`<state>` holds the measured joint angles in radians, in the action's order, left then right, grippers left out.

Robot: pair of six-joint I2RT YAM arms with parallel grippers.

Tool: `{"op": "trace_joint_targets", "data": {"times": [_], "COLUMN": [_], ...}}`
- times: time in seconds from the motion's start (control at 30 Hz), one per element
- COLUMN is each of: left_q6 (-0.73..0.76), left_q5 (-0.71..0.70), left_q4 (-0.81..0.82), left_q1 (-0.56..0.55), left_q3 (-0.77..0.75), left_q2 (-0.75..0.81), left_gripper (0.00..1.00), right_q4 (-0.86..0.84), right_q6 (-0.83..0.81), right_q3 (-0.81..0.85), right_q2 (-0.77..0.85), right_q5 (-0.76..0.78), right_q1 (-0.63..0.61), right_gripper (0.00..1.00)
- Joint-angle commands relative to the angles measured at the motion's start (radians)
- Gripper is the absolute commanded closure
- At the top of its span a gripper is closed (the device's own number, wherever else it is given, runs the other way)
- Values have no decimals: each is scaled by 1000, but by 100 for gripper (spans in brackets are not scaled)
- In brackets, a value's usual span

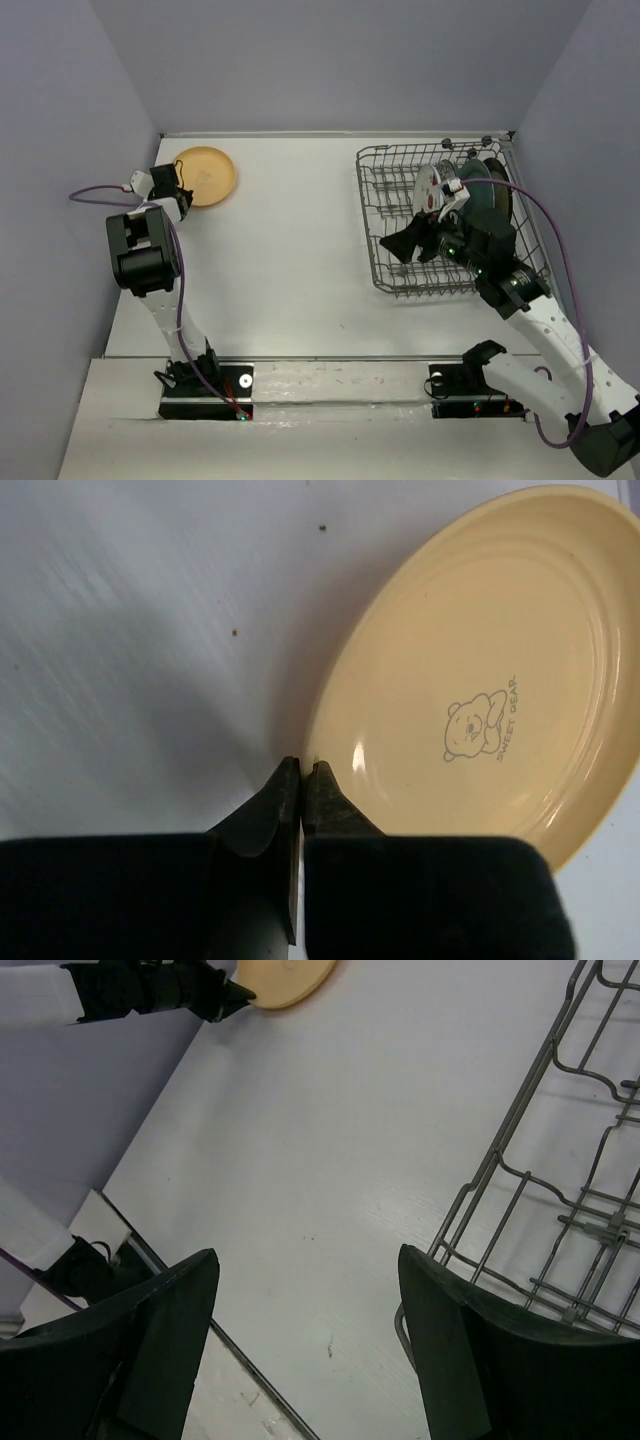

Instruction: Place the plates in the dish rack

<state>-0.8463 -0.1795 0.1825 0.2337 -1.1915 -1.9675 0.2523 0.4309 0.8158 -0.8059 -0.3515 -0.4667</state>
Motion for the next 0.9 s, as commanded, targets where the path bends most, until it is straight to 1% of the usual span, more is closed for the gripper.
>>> {"op": "trace_joint_targets", "data": {"times": [0.0,0.03,0.1,0.13,0.2,0.23,0.3,0.33,0.4,0.43,0.5,0.53,0.57,0.63,0.7,0.87], "left_q6": [23,26,30,32,41,49,64,73,91,108,110,108,110,119,133,150], "left_q5": [46,60,96,112,153,167,207,209,215,219,247,256,273,287,301,354], "left_q4": [37,55,121,121,130,130,130,132,132,127,126,117,111,86,69,43], "left_q1": [-4,-8,-31,-43,-72,-112,-163,-222,-302,-369,-424,-447,-486,-520,-563,-619], "left_q3": [30,50,105,119,148,156,196,214,268,303,343,360,392,418,447,490], "left_q2": [57,80,197,197,292,361,438,522,605,681,752,816,843,915,950,1027], "left_gripper": [95,94,94,94,94,94,94,94,94,94,94,94,94,94,94,94], "right_q4": [-61,-61,-68,-74,-77,-77,-84,-81,-76,-70,-42,-32,-18,-10,-10,-34], "right_q6": [15,16,19,19,16,11,2,-3,-20,-23,-44,-52,-64,-73,-80,-66], "right_q3": [19,23,46,52,83,95,127,141,164,184,216,227,239,266,282,307], "right_q2": [-4,-12,-42,-53,-79,-105,-130,-156,-183,-208,-231,-242,-256,-259,-266,-282], "right_q5": [-7,-7,-7,-6,12,28,54,80,94,109,117,144,154,155,145,106], "right_q1": [-15,-15,-26,-36,-61,-70,-102,-111,-124,-124,-124,-124,-124,-124,-124,-124], "right_gripper": [22,22,22,22,22,21,21,20,20,19,19,18,18,16,14,10]}}
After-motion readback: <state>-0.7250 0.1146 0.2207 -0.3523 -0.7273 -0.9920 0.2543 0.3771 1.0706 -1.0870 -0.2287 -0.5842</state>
